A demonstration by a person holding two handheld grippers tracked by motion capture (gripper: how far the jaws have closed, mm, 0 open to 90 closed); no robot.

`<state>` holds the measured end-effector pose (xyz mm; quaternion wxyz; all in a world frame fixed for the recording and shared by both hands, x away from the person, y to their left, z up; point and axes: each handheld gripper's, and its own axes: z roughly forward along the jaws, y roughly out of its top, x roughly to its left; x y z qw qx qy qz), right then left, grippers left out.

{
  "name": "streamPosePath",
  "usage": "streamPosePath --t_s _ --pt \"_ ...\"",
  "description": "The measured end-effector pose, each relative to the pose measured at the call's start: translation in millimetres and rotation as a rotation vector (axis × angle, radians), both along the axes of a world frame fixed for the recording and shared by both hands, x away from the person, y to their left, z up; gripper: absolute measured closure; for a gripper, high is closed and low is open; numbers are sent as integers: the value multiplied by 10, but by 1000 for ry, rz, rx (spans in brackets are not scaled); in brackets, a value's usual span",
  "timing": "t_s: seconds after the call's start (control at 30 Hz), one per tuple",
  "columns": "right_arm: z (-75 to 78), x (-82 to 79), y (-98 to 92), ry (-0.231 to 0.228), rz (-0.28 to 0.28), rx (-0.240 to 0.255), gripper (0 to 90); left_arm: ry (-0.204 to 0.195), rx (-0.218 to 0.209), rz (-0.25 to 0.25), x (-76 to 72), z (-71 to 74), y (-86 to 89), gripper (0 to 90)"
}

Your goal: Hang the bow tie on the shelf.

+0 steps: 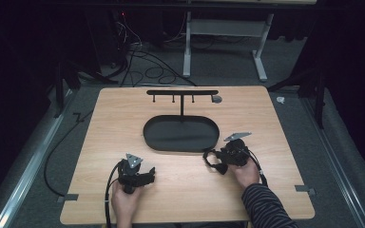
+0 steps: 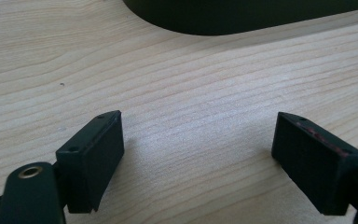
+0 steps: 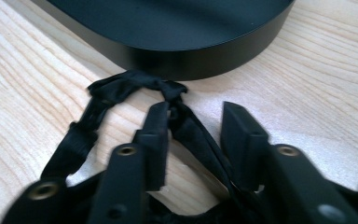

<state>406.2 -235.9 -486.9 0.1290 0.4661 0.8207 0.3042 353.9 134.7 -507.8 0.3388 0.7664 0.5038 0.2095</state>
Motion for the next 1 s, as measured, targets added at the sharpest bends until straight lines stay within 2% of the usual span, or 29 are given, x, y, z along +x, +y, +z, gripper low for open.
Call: streamPosePath --t_s 0.13,0.17,0.3,0.5,0.73,1.0 --pt "3 -25 23 -10 15 -25 777 0 0 0 0 0 0 171" --pt "4 -31 26 -13 26 -34 821 0 0 0 0 0 0 171" --pt "3 -38 30 -15 21 -38 867 0 0 0 0 0 0 171" --pt "20 -61 6 -20 16 -29 886 0 0 0 0 0 0 171" --pt "127 -90 -89 -44 -10 24 893 0 0 0 0 0 0 171" --pt "263 -140 -148 -72 2 30 894 0 0 0 0 0 0 171"
